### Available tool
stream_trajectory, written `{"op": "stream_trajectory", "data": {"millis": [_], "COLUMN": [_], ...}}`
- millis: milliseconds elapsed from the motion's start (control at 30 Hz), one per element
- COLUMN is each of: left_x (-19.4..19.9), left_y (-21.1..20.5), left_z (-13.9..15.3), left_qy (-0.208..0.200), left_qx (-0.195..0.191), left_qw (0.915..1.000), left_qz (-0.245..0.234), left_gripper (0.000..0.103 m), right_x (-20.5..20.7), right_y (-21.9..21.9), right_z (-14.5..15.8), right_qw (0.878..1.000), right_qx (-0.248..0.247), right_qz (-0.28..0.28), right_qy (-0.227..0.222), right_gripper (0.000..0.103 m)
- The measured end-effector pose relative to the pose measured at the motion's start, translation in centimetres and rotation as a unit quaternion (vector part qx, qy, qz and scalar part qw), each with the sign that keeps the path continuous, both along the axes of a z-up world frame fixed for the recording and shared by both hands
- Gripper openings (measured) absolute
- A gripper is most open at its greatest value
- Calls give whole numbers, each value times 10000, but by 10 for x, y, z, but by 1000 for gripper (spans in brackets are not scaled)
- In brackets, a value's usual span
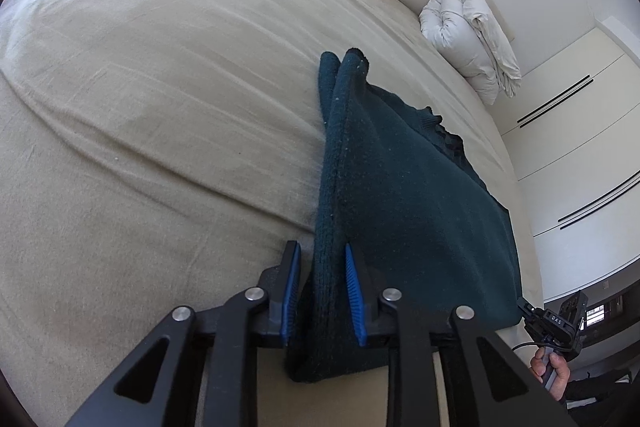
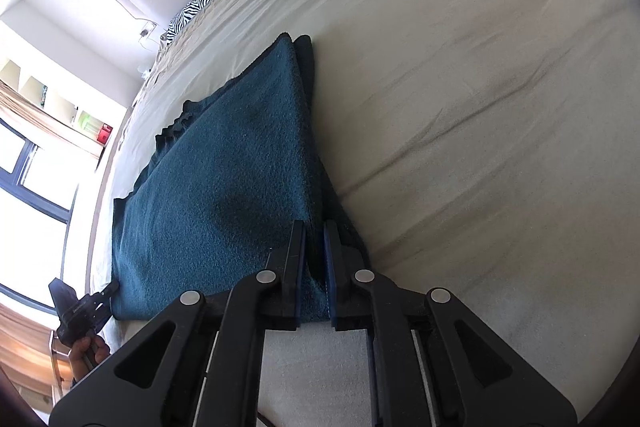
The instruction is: Fold small clothes
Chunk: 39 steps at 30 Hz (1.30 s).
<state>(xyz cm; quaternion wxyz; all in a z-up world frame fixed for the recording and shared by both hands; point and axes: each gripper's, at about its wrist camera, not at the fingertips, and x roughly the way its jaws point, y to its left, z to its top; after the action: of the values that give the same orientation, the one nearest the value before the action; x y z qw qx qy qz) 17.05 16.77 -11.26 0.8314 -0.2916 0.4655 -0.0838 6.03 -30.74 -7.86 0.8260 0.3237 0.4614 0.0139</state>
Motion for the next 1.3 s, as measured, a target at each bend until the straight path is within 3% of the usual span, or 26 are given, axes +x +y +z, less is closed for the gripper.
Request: {"op": "stream_trajectory", "data": {"millis": [67,100,167,200,300,433,533,633,700,800,867,933,1100,1200,1267,1300], "left_x": [-5,-5,0,5,34,92,132,157,161,156,155,156,157,156,148,142], "left_y": [2,2,-5,-10,-32,-66,-88,-82,-70,-50,-42,-37,-28,-19,-15,-16], "left_z": [18,28,49,59,78,71,53,24,10,-2,-5,-7,-10,-11,-4,3], "left_qy": [-163,-293,-537,-671,-1009,-1061,-892,-547,-536,-708,-748,-763,-764,-714,-677,-658], "left_qx": [330,432,588,643,704,787,1095,1104,1070,512,340,191,-129,-357,-247,-82], "left_qw": [9991,9983,9966,9956,9923,9906,9883,9913,9922,9958,9963,9965,9967,9967,9974,9977], "left_qz": [208,251,192,130,-113,-365,-576,-459,-338,-255,-265,-280,-255,-137,27,111], "left_gripper": [39,42,43,46,55,55,55,54,46,41,34,31,31,27,27,32], "right_x": [-5,-8,-11,-11,7,59,106,145,165,183,189,189,178,168,157,150], "right_y": [-1,-1,-1,0,17,62,98,127,142,141,128,103,30,-2,-13,-14], "right_z": [11,18,36,45,71,77,58,28,10,-11,-21,-32,-46,-39,-33,-25], "right_qw": [9997,9991,9974,9964,9945,9905,9878,9836,9796,9806,9782,9742,9702,9759,9755,9748], "right_qx": [-207,-367,-570,-590,-506,165,512,1091,1377,1471,1707,1980,2204,1794,1675,1657], "right_qz": [-105,-175,-280,-313,1,766,1109,1267,1334,1148,960,741,-273,-882,-1220,-1260], "right_qy": [-70,-133,-346,-525,-921,-1134,-965,-677,-605,-600,-693,-784,-972,-878,-743,-804], "right_gripper": [20,29,59,59,59,59,59,57,57,51,34,30,28,30,31,32]}}
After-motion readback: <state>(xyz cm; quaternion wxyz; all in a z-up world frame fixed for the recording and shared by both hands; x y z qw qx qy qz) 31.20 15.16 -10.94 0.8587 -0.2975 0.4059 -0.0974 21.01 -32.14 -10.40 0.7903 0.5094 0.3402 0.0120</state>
